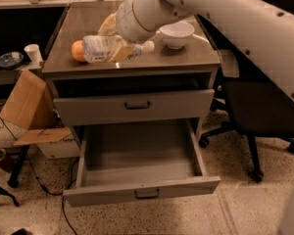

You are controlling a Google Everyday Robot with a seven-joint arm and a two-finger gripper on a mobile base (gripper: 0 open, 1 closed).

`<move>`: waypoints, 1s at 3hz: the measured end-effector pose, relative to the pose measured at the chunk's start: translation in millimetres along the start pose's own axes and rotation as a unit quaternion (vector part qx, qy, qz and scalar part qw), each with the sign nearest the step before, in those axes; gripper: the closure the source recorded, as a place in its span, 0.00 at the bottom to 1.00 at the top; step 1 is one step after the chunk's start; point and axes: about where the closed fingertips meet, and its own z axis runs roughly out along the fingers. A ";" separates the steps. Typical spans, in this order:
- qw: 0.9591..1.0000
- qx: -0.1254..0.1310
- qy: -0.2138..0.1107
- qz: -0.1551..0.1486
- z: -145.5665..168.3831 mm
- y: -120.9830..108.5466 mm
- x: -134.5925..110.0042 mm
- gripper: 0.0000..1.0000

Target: Pick blue plastic bottle from middle drawer and place on counter

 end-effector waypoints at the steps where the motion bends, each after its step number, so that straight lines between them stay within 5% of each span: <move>1: 1.000 -0.015 -0.003 0.021 15.0 -36.4 -0.3 1.00; 2: 0.997 -0.029 0.005 0.073 35.0 -61.7 23.5 1.00; 3: 0.987 -0.026 0.037 0.152 44.8 -77.3 72.4 1.00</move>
Offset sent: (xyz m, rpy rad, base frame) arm 0.1314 0.0157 0.0158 0.0424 0.2358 -0.1725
